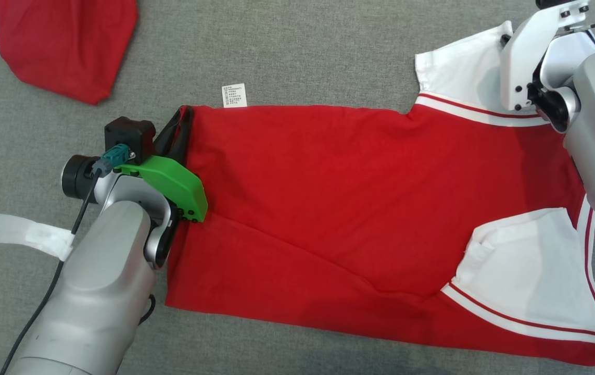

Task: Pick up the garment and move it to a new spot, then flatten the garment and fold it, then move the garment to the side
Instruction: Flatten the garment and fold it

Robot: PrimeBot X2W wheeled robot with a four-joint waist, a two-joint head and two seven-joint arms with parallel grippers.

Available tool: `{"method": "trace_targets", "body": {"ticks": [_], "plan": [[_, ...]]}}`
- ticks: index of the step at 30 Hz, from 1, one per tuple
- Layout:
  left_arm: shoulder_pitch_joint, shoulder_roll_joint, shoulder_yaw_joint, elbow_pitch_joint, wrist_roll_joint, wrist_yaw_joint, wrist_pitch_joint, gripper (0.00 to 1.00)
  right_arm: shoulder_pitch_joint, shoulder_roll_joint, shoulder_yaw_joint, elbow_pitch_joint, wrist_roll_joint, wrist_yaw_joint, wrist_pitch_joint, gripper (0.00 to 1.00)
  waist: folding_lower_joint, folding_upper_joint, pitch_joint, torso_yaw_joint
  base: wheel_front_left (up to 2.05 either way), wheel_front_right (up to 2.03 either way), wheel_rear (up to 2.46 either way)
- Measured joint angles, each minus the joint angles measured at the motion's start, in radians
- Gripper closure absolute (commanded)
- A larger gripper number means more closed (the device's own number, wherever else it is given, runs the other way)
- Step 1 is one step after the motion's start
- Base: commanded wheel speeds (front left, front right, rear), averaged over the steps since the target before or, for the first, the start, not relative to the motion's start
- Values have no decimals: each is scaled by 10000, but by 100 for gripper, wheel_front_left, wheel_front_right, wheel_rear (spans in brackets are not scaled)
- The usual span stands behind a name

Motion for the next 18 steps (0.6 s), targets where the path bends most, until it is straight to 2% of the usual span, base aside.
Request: {"method": "trace_targets", "body": {"ticks": [1,12,18], "plan": [[0,0,0,0,0,0,0,100,0,0,0,0,0,0,0,100,0,0,0,0,0,0,0],[-38,153,33,305,-196,-29,10,100,128,96,468,128,575,-2,-1480,100,0,0,-222,-245,0,0,0],[62,385,94,372,-345,-29,27,100,471,35,941,-397,1335,0,-2121,100,0,0,-526,-525,0,0,0]]}}
